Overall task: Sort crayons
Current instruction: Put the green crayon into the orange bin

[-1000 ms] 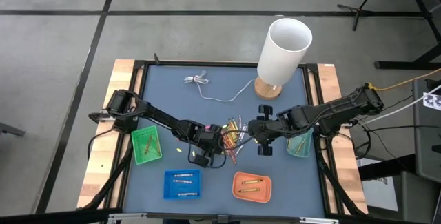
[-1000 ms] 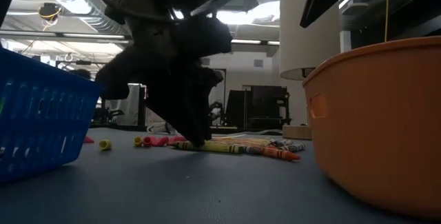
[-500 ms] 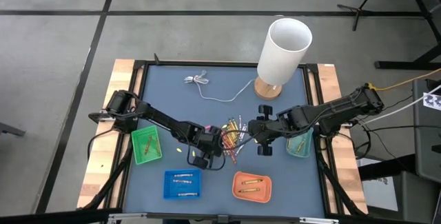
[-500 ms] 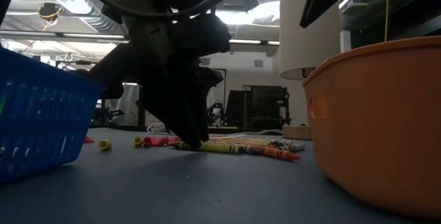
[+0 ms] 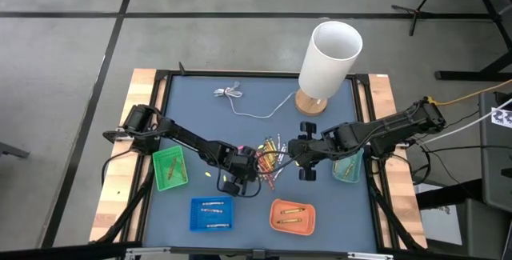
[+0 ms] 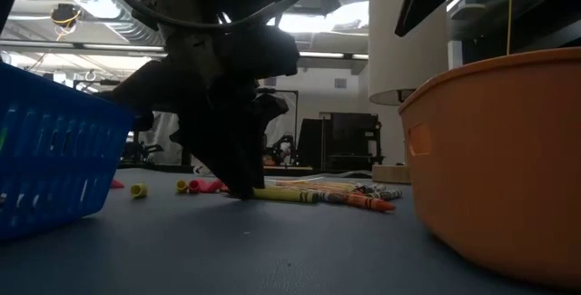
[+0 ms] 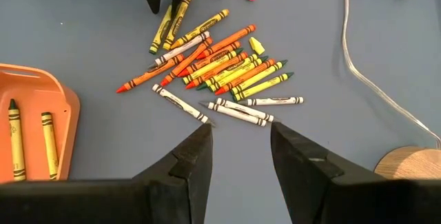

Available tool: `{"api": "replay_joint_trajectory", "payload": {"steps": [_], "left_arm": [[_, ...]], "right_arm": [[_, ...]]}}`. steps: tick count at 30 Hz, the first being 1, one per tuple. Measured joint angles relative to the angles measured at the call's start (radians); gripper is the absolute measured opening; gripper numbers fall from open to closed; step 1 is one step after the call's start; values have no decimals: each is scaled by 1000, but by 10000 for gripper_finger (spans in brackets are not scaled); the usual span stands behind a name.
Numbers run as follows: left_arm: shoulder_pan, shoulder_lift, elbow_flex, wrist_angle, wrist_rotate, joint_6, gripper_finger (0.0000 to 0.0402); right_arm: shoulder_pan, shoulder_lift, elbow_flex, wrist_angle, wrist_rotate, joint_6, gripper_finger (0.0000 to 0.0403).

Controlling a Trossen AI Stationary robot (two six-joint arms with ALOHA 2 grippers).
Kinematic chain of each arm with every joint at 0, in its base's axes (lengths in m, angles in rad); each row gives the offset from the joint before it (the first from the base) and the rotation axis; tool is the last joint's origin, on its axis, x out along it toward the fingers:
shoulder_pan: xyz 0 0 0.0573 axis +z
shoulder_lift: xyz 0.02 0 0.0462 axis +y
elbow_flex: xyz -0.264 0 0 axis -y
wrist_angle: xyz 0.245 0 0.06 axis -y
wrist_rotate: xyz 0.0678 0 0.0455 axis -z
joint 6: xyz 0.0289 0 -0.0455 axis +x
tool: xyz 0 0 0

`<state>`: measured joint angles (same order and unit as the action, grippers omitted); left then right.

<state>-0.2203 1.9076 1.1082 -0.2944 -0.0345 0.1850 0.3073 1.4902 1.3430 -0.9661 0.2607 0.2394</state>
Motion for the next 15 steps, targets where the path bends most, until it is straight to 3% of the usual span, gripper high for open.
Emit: {"api": "replay_joint_trajectory", "payload": {"steps": [15], "left_arm": [[2, 0, 1, -10, 0, -2, 87]], "right_arm": [[0, 0, 0, -1, 0, 0, 147]]}}
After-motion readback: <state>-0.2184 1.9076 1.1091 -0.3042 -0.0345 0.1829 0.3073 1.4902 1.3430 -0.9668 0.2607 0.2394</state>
